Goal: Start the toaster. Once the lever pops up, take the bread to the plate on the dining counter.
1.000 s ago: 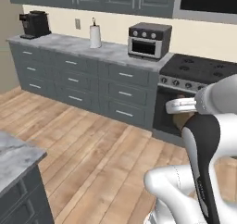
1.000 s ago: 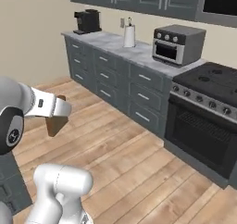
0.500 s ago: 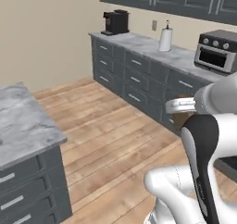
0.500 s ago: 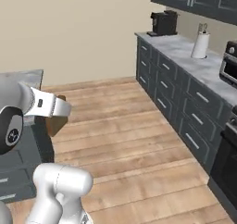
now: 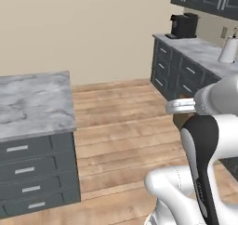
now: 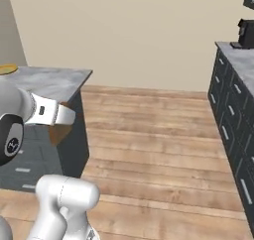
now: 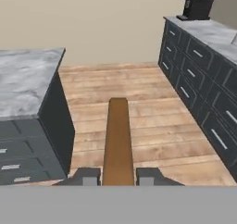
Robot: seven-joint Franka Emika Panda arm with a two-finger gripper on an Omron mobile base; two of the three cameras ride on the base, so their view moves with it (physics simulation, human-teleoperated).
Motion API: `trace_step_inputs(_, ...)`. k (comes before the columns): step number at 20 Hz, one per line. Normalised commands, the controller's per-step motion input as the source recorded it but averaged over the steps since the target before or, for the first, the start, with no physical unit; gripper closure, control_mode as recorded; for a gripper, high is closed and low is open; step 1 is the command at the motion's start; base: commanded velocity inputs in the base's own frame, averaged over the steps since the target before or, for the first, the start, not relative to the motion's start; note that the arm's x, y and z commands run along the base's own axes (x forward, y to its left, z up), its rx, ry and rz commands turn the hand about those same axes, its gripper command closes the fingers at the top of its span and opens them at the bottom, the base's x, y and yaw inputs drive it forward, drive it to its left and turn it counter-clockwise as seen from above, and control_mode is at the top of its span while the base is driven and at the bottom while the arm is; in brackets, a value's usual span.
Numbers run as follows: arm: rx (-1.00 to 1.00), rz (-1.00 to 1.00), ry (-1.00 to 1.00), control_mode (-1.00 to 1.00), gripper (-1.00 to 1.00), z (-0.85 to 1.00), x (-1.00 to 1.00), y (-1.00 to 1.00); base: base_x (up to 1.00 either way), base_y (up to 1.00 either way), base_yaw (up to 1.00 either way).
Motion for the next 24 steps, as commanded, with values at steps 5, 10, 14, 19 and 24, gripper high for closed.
trace_step_inputs(5,0.00,0.00,0.00,1.00,1.00,0.00,0.00,0.00,0.59,-0.94,0.53)
trace_step_inputs(10,0.00,0.00,0.00,1.00,1.00,0.00,0.00,0.00,0.93,-0.93,0.40)
trace_step_inputs(14,0.00,0.00,0.00,1.00,1.00,0.00,0.00,0.00,1.00,-0.88,0.36)
trace_step_inputs(19,0.00,0.00,0.00,1.00,1.00,0.00,0.00,0.00,1.00,-0.69,0.34)
trace_step_inputs(24,0.00,0.00,0.00,1.00,1.00,0.00,0.00,0.00,1.00,-0.64,0.35)
